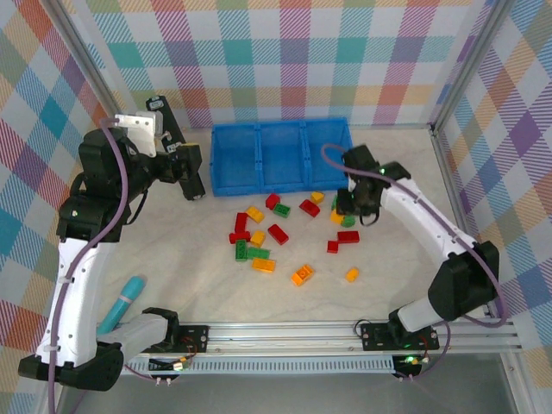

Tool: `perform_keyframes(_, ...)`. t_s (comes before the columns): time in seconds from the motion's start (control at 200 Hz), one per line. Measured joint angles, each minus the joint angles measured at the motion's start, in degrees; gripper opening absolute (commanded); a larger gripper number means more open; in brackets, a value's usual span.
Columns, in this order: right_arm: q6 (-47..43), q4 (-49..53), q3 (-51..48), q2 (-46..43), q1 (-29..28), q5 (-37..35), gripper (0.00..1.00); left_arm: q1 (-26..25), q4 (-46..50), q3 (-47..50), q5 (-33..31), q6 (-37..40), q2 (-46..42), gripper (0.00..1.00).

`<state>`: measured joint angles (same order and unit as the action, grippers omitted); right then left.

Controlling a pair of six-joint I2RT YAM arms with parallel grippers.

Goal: Sort the legos into containers by color
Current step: Pick up the lego from the bottom-right of the table, then place the lego in the container.

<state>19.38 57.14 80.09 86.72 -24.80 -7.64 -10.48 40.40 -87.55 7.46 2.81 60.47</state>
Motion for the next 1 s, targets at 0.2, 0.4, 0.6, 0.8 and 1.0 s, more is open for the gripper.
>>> perform_keyframes(0.2,-7.6,-0.9,21.9,15.6,0.0,-1.9,0.26,0.0,-0.4,1.8,0.9,-0.4,-2.3,1.0)
perform_keyframes(0.4,-11.8,-3.1,39.8,36.6,0.4,-2.4,0.27,0.0,0.7,1.8,2.4,-0.2,-2.8,1.0)
perform_keyframes(0.6,-12.4,-3.6,54.8,48.0,2.3,1.1,0.27,-0.1,3.6,2.3,2.4,-1.0,-5.2,1.0)
perform_keyframes(0.8,-12.4,-3.5,55.2,48.5,4.9,2.1,0.27,0.0,4.8,3.8,2.4,-2.0,-5.8,1.0)
perform_keyframes(1.0,-12.4,-4.0,55.2,48.6,7.0,2.4,0.27,-0.1,5.0,4.0,2.9,-2.0,-4.3,1.0)
